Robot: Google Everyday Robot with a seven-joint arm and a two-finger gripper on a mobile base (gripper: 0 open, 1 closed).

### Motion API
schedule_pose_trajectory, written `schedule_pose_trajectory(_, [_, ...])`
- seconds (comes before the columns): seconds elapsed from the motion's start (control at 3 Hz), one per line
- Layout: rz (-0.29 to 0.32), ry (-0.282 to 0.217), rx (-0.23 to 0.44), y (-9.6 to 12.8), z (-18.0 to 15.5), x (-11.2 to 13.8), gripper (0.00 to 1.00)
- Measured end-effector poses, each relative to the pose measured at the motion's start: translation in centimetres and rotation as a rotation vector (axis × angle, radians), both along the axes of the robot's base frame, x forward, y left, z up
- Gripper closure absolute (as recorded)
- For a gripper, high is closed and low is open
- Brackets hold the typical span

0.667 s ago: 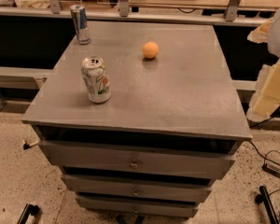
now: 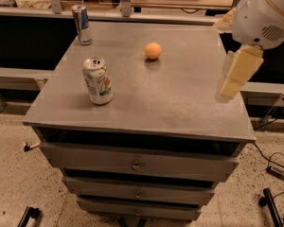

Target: Knock 7up can over

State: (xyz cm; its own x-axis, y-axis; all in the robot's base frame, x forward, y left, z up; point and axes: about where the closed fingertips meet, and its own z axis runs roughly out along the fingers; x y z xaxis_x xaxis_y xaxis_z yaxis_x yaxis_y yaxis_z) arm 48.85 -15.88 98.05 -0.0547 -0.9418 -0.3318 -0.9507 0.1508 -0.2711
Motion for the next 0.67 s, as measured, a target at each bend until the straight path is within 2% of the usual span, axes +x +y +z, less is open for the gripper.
schedule_pose_trajectory(0.33, [0.216,0.013,0.122,8.9,-0.3,3.7,0.0])
schedule_pose_trajectory(0.67, [0.442,0.032,0.226,19.5,-0.4,5.4,0.0])
